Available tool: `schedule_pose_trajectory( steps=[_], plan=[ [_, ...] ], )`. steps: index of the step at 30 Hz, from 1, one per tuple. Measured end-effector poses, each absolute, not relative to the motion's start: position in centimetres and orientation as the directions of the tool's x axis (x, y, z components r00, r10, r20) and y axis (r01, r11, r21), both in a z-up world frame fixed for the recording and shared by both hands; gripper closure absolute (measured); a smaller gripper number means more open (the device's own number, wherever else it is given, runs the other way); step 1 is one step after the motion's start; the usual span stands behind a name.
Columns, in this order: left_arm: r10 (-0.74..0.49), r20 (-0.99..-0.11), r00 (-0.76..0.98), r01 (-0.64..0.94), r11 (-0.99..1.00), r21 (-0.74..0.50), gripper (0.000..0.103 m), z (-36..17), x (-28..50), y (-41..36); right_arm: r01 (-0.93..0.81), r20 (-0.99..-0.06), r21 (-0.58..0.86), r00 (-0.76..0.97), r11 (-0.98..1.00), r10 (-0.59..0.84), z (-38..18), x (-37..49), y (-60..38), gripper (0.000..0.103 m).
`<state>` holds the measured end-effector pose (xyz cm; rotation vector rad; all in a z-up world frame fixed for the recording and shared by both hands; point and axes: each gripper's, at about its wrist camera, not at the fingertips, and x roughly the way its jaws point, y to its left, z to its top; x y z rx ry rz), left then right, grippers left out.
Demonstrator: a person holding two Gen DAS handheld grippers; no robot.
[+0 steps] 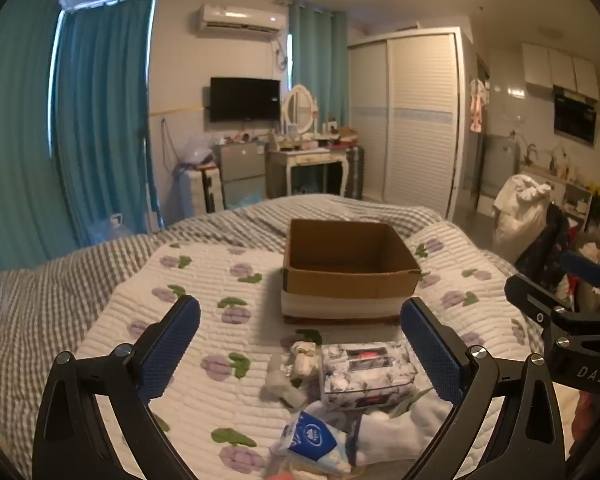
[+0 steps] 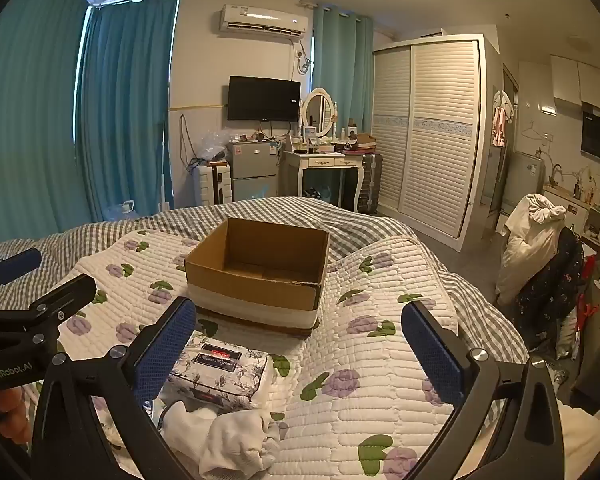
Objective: Organize soft objects
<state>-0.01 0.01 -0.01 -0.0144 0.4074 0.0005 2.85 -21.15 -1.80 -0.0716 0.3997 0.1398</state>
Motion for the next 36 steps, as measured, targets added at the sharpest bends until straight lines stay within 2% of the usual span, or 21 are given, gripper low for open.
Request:
schedule_pose_trajectory(
  steps=[36],
  plan=[
    [-0.01,-0.414,0.91,0.001,1.0,-0.022,0.0,-0.29,0.02,0.27,-0.152,-0.398,-0.046,0.909,0.987,0.121,-1.89,2.83,-20.98,0.0]
  ],
)
